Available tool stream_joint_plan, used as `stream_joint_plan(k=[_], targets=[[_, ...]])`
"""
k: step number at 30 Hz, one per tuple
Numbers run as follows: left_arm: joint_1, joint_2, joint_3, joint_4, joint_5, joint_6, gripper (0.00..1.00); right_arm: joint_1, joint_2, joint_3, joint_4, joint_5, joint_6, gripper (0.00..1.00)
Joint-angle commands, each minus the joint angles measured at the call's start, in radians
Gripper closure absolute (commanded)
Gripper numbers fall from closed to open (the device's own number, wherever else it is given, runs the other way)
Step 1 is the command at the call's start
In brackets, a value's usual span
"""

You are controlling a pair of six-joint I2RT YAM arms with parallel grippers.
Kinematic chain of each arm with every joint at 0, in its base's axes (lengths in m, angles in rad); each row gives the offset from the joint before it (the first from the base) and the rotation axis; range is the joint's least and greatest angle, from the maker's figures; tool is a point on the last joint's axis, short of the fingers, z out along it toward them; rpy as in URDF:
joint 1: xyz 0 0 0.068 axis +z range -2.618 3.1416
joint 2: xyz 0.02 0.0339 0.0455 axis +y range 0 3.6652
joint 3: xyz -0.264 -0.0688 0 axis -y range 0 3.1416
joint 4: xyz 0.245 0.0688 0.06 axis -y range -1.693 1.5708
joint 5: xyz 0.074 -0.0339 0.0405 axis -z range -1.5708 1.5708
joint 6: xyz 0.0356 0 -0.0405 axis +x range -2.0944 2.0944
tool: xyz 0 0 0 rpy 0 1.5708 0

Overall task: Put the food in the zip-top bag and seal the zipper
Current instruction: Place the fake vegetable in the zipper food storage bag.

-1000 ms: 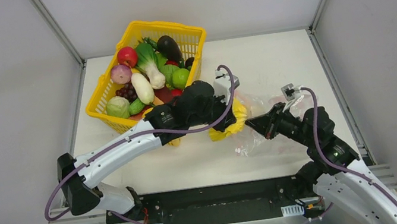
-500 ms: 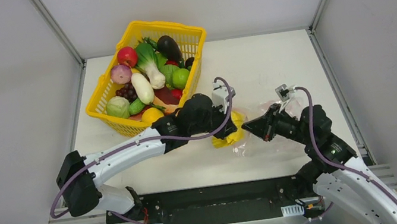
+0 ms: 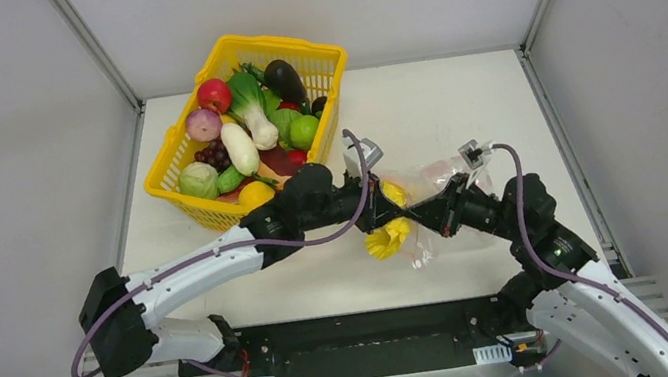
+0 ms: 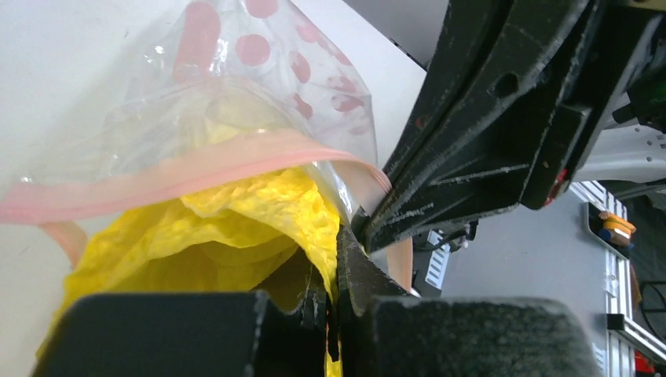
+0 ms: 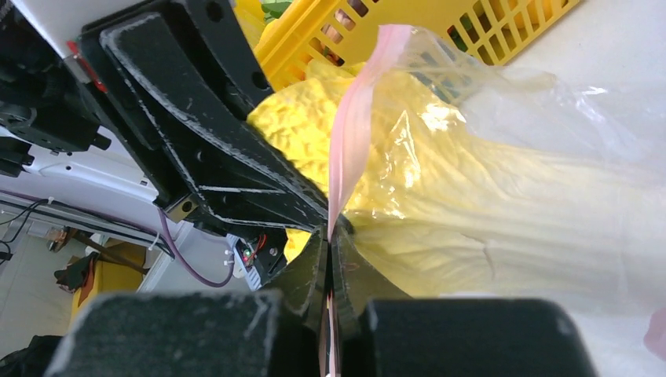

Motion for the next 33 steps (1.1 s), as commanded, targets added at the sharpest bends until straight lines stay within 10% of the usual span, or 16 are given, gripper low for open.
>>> stream_joint_plan(k=[1,10,14,20,25,33], targets=[[-0.003,-0.114,-0.089,0.120,-0.136,-0.005,1.00,0.002,0.050,0.041,0.095,-0.060,0.012,1.00],[0.025,-0.128,-0.225,0.501,-0.114,-0.087,1.00,0.002,0.079,0.121,0.108,-0.193,0.094,1.00],[0.025,-0.180,-0.244,0.493,-0.203,-0.033,1.00,0.001,0.136,0.183,-0.023,-0.220,0.111,1.00],[0.025,-0.101,-0.067,0.339,0.116,0.020,1.00,0.001,0.119,0.162,0.082,-0.267,0.145,1.00],[0.034,-0.083,-0.071,0.230,0.098,0.084,1.00,0.001,0.135,0.181,0.080,-0.218,0.150,1.00],[0.039,-0.187,-0.121,0.104,-0.121,0.134,0.39,0.002,0.112,0.159,0.076,-0.020,0.191,1.00]])
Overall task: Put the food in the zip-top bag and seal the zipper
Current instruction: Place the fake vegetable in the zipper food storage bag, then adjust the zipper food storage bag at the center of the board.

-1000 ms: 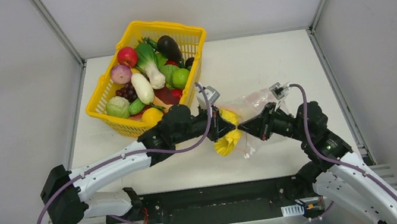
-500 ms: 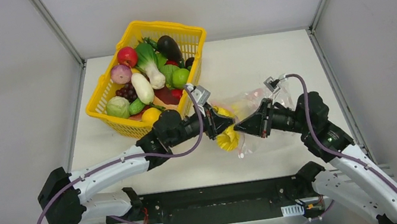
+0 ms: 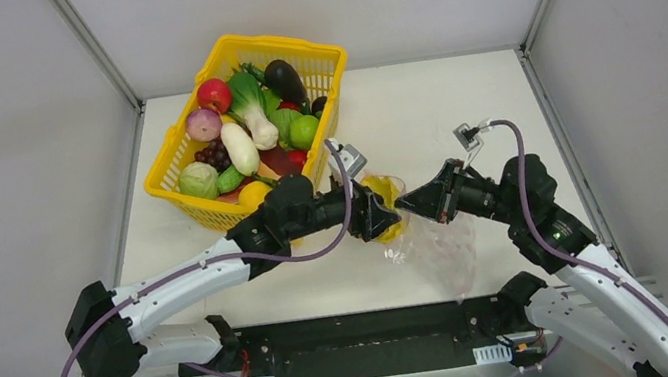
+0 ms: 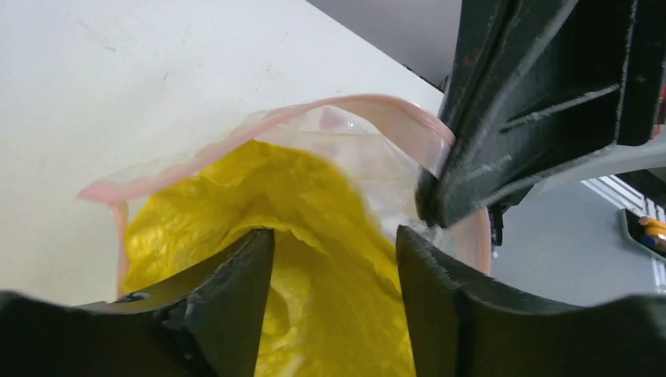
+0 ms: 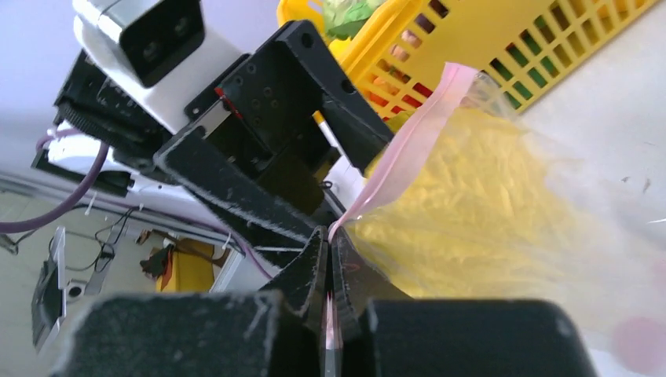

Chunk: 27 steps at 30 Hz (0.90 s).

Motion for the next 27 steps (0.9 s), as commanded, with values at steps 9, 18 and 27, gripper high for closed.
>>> stream_joint_plan(k=[9,18,27], targets=[[0.011,-0.280,0.015,-0.170,-0.117,0.036,0.07,0.002,-0.059,-0.029,0.087,0.264,0.084,1.00],[0.010,-0.292,-0.039,-0.428,-0.351,-0.128,0.19,0.001,-0.030,-0.051,0.139,0.235,0.090,1.00],[0.011,-0.161,-0.004,-0.384,-0.365,-0.201,0.35,0.001,-0.071,-0.050,0.136,0.224,0.077,1.00]])
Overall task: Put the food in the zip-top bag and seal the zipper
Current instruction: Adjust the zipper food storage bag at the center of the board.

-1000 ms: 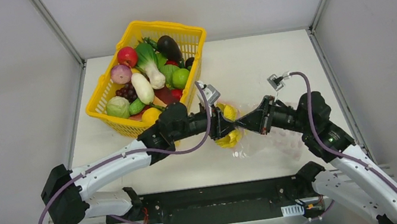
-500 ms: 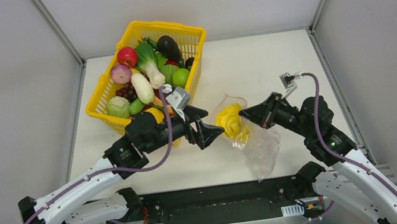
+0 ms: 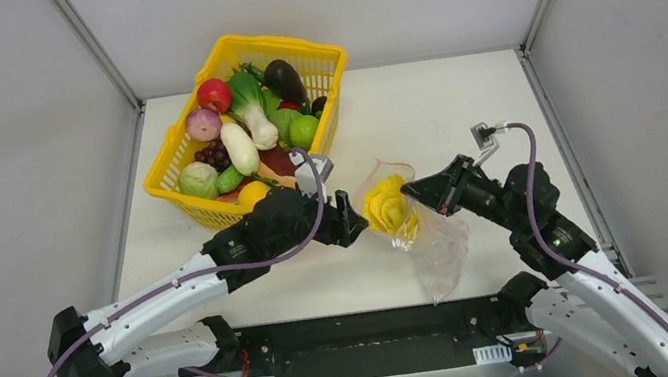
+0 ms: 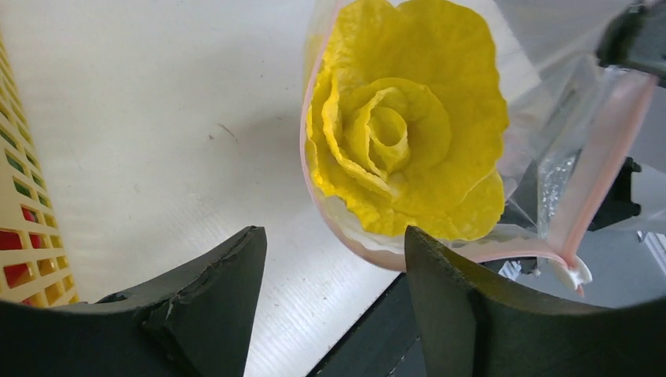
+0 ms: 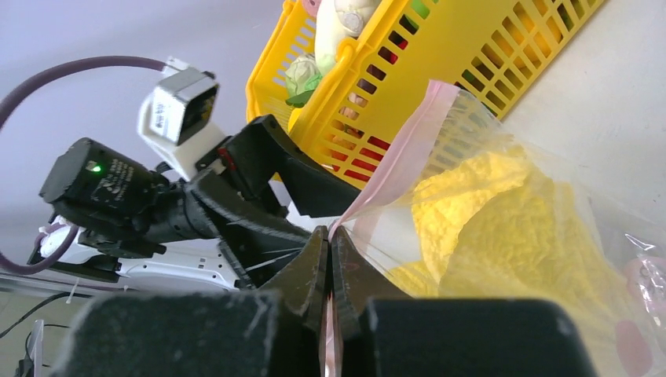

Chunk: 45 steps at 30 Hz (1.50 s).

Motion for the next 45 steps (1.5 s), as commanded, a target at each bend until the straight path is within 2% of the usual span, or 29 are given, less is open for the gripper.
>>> stream_joint_plan(k=[1,5,9,12,13,18,23,25,27,30,33,37,38,40,42,43,45], targets=[[0.011,0.041,0.041,0.013,-0.050,-0.060,0.39,0.002,-0.030,0.015,0.073,-0.008,-0.006,1.00],[0.010,0.072,0.052,0.035,-0.052,-0.062,0.49,0.002,-0.040,0.016,0.057,-0.018,-0.018,1.00],[0.011,0.108,0.076,0.078,-0.013,-0.060,0.73,0.002,-0.056,0.012,0.050,-0.028,-0.035,1.00],[0.010,0.125,0.115,0.102,0.025,-0.044,0.97,0.001,-0.062,0.018,0.016,0.004,-0.058,1.00],[0.010,0.130,0.139,0.102,0.060,-0.026,1.00,0.001,-0.061,0.026,-0.007,0.027,-0.077,1.00],[0.010,0.152,0.330,-0.010,0.036,0.130,1.00,0.003,0.034,0.164,-0.175,0.187,-0.167,1.00],[0.012,0.183,0.536,-0.172,-0.024,0.236,1.00,0.002,0.153,0.437,-0.315,0.199,-0.300,0.99],[0.029,0.203,0.571,-0.221,-0.069,0.233,1.00,0.002,0.170,0.463,-0.342,0.327,-0.290,0.99],[0.084,0.249,0.610,-0.285,-0.026,0.178,1.00,0.003,0.216,0.494,-0.396,0.408,-0.283,0.99],[0.134,0.275,0.649,-0.286,0.112,0.148,1.00,0.002,0.319,0.602,-0.531,0.403,-0.325,1.00],[0.136,0.286,0.649,-0.217,0.204,0.172,1.00,0.002,0.298,0.601,-0.466,0.386,-0.329,1.00],[0.162,0.361,0.691,-0.253,0.215,0.175,1.00,0.000,0.242,0.478,-0.268,0.268,-0.333,0.99],[0.177,0.393,0.693,-0.252,0.220,0.160,1.00,0.000,0.255,0.477,-0.268,0.282,-0.334,0.99],[0.209,0.436,0.702,-0.256,0.249,0.113,1.00,0.000,0.290,0.490,-0.303,0.410,-0.307,1.00],[0.236,0.436,0.676,-0.225,0.305,0.082,1.00,0.000,0.317,0.488,-0.335,0.443,-0.281,1.00],[0.247,0.421,0.661,-0.211,0.306,0.076,0.93,0.000,0.324,0.483,-0.338,0.424,-0.272,1.00],[0.271,0.401,0.665,-0.223,0.317,0.081,0.55,0.001,0.320,0.463,-0.306,0.348,-0.256,1.00]])
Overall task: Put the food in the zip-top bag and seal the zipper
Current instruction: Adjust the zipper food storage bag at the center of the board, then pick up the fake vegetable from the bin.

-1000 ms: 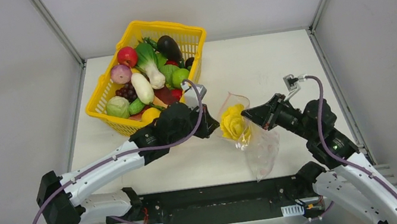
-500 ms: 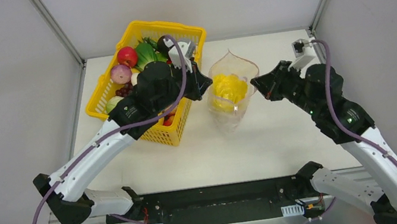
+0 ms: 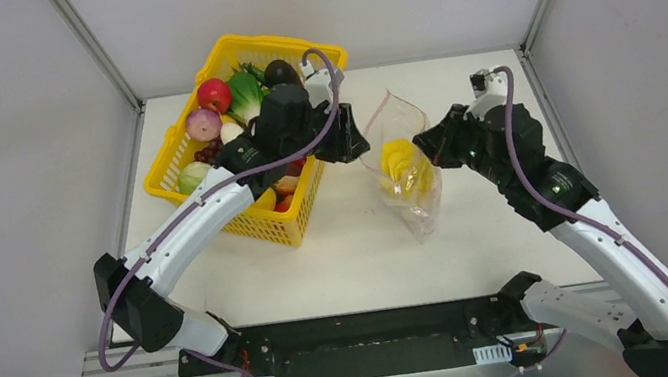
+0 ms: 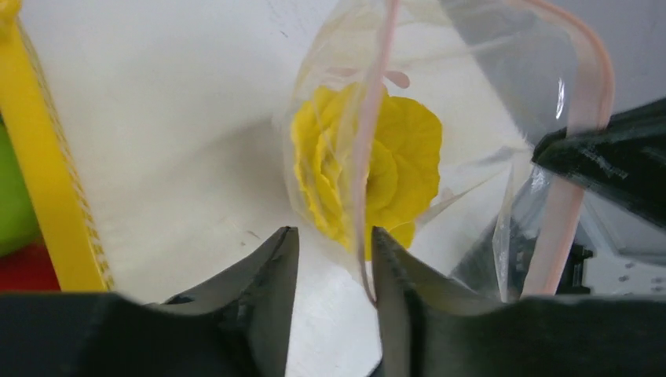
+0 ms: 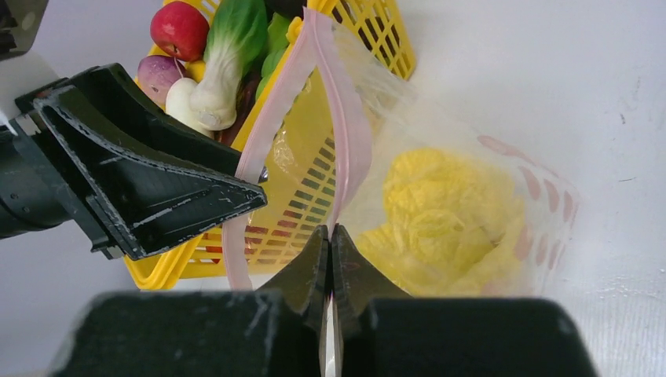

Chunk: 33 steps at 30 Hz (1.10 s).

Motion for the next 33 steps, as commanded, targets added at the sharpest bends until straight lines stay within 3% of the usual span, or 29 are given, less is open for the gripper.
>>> stream_joint_plan(k=[1,3,8,11,16,21,28,33], targets=[[0.058,-0.051,0.026,0.010,0.085,-0.033,0.42,-0.001,0.007,-0.024,0.098,-0.059,0.041,1.00],[0.084,-0.051,0.075,-0.053,0.088,0.001,0.27,-0.001,-0.001,-0.056,0.142,-0.068,0.075,1.00],[0.112,-0.094,0.110,-0.184,0.040,0.062,0.10,-0.002,-0.012,-0.089,0.160,-0.047,0.096,1.00],[0.116,-0.138,0.095,-0.213,-0.104,0.076,0.01,-0.001,0.010,-0.077,0.148,-0.097,0.088,1.00],[0.179,-0.131,0.121,-0.255,-0.264,0.085,0.01,-0.002,0.011,-0.082,0.172,-0.139,0.114,1.00],[0.312,-0.029,0.204,-0.290,-0.218,0.059,0.01,-0.002,-0.006,-0.097,0.184,-0.163,0.098,1.00],[0.411,0.147,0.355,-0.362,-0.224,0.058,0.01,-0.002,0.016,-0.098,0.164,-0.195,0.097,1.00],[0.462,0.297,0.497,-0.462,-0.230,0.046,0.08,-0.003,0.008,-0.113,0.167,-0.187,0.102,1.00]])
